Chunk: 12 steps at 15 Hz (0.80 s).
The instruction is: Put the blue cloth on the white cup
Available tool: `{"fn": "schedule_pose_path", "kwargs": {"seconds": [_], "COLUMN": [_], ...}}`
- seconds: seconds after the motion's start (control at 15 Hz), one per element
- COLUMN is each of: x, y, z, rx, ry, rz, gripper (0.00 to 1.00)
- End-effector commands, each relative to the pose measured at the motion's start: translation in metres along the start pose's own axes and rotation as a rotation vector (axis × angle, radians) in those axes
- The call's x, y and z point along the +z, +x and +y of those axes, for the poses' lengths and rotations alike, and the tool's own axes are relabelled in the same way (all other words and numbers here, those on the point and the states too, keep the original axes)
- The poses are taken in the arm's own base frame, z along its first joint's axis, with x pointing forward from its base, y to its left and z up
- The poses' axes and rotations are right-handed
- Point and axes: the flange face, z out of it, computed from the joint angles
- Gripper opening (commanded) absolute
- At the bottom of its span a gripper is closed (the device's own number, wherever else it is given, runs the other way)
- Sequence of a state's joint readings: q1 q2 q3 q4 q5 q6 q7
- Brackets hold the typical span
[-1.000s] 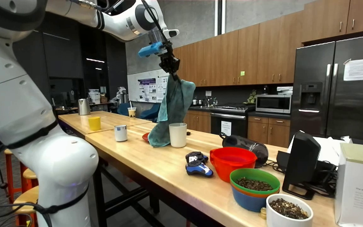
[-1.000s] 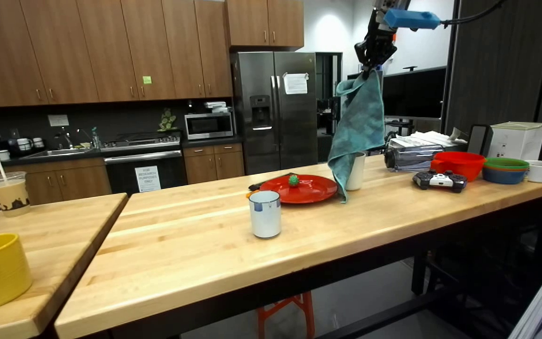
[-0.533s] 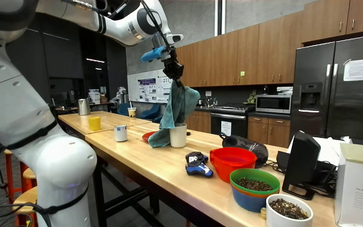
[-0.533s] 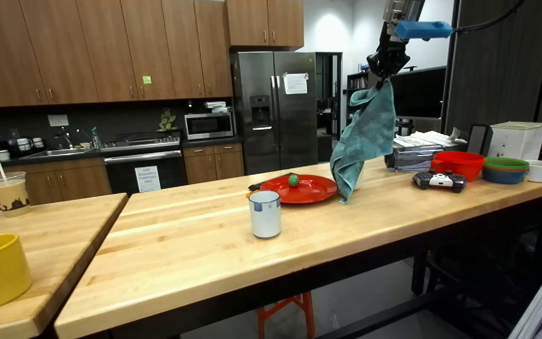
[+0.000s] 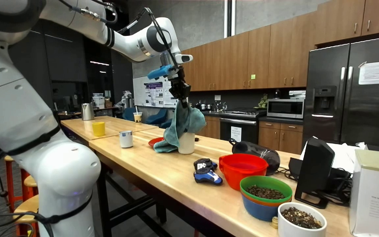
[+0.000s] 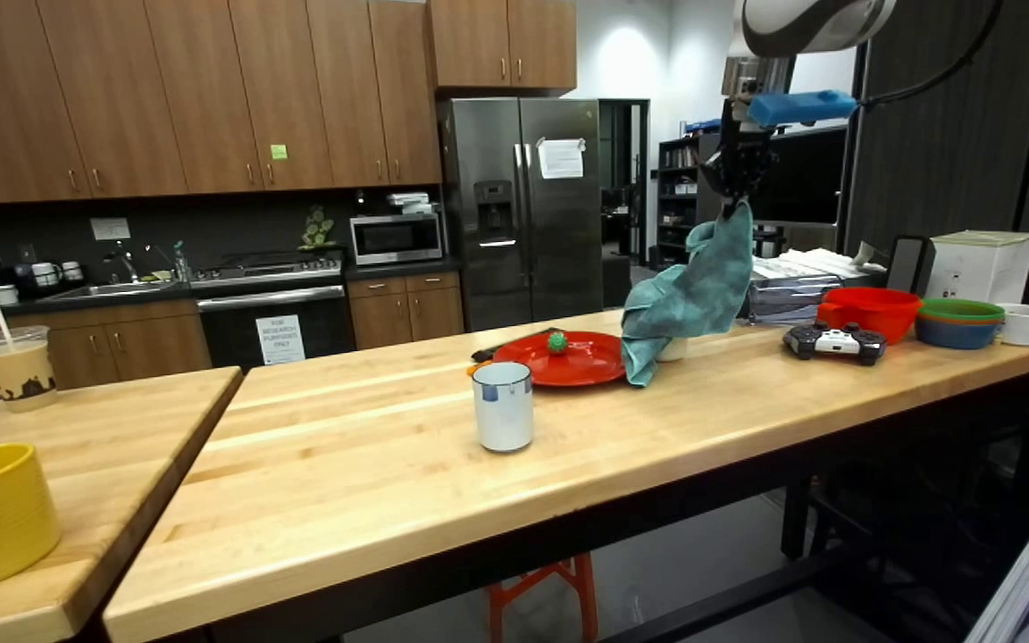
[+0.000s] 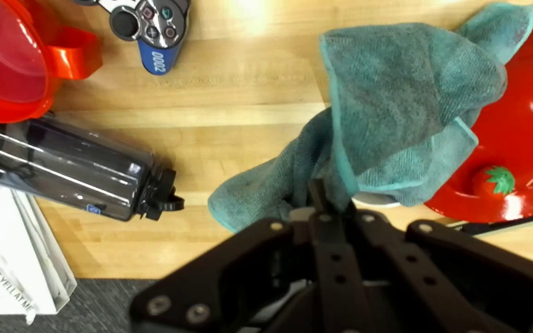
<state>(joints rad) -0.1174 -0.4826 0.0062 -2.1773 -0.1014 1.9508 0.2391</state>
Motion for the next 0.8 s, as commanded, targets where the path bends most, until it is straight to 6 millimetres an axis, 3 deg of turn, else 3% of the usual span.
{"fn": "schedule_pose_path", "kwargs": {"seconds": [0.0, 0.07, 0.2, 0.73], "x": [0.030, 0.037, 0.044, 0.043], "y": [-0.008, -0.008, -0.008, 0.001], "z": [-0.015, -0.020, -0.029, -0.047], "rx": [-0.052, -0.061, -0.083, -0.121], "ry": [-0.039, -0.043, -0.047, -0.038], "rz": [-0.076, -0.088, -0.102, -0.092], "gripper": [0.28, 0.28, 0.38, 0.92]}}
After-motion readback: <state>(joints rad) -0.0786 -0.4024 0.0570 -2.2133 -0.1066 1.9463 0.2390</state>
